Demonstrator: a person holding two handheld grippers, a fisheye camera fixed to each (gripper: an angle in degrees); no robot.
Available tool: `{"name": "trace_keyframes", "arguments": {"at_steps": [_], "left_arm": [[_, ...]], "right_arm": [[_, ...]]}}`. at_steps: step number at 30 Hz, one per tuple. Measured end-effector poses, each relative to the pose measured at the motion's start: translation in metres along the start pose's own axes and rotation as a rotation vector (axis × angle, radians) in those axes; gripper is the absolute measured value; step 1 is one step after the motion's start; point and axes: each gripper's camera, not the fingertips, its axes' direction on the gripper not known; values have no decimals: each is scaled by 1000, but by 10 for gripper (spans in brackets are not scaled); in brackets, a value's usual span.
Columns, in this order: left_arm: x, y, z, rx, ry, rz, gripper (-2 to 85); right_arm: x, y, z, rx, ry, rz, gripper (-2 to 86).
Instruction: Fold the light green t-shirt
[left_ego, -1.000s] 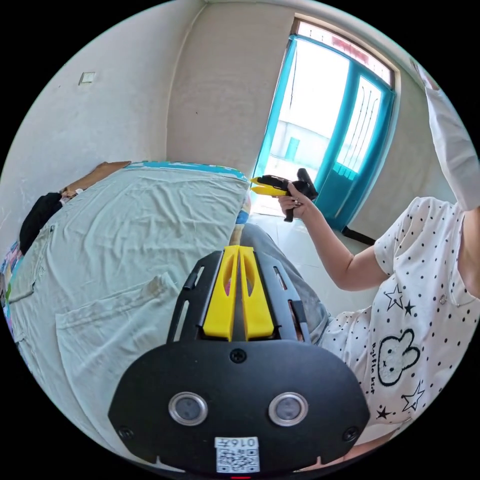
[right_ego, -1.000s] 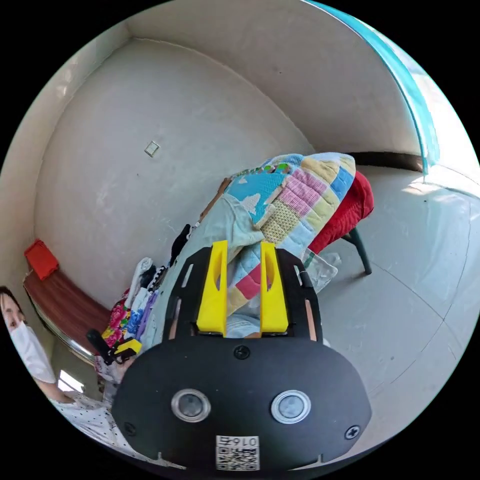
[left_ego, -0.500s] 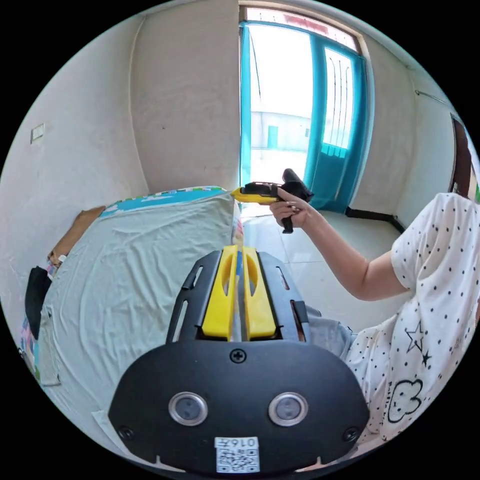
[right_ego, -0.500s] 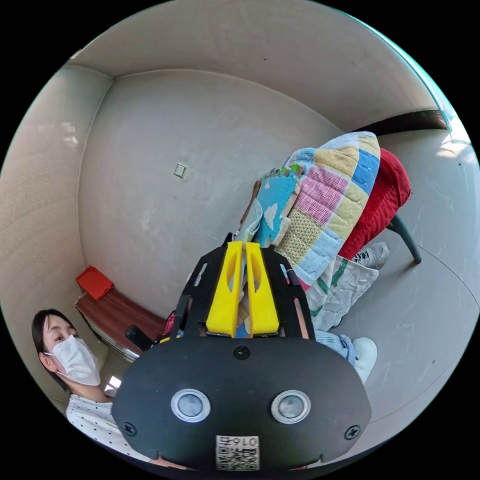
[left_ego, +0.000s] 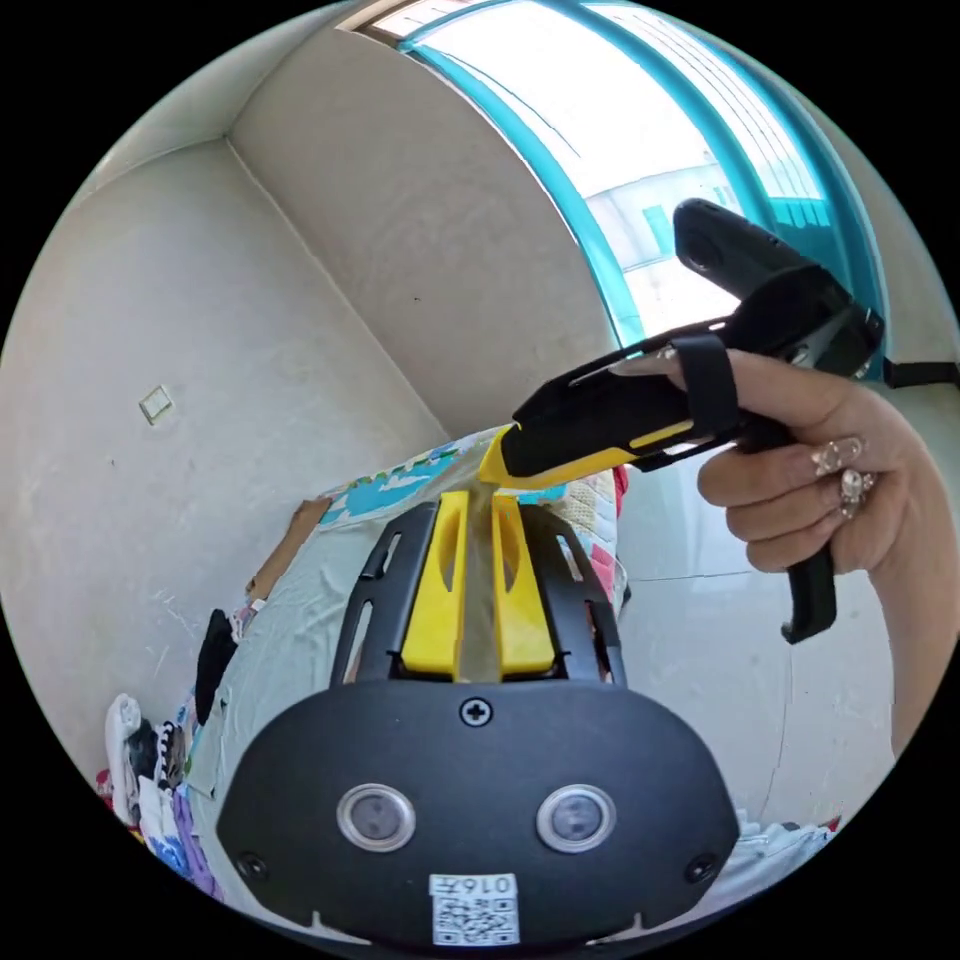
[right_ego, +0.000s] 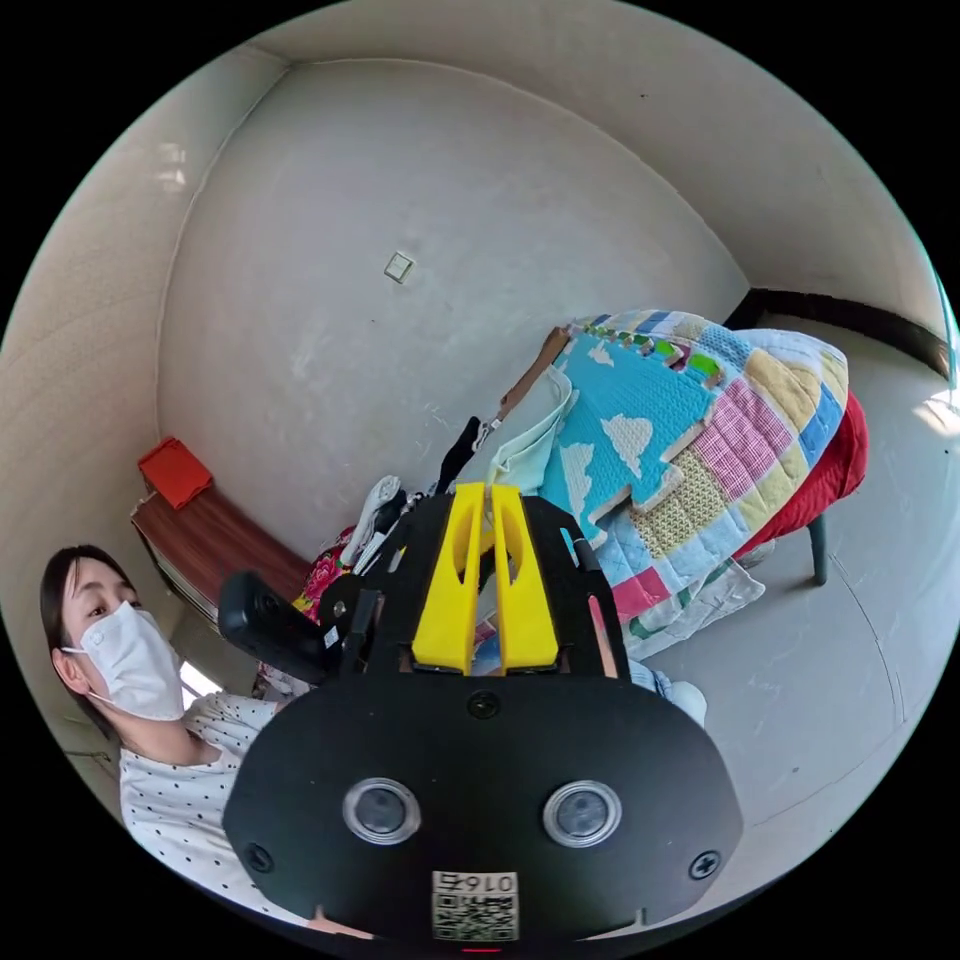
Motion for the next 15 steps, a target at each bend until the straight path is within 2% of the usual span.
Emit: {"name": "trace_keyframes", "arguments": {"at_steps": [5,9,13,15], "left_arm": [[-31,1,-36,38,34,-115,-8],[-56,16,-65,92,72,-226,-9],[-58,20,-79,114,67,-234,-10],[-54,22,-78,109,69,-225,-10]], "right_arm": [[7,17,27,-43,-6,-97,36],[43,12,35,-10,-5,-71,71],[85,1,107,-263,-92,10,127],[102,1,134,-303,-185,66,136]]}}
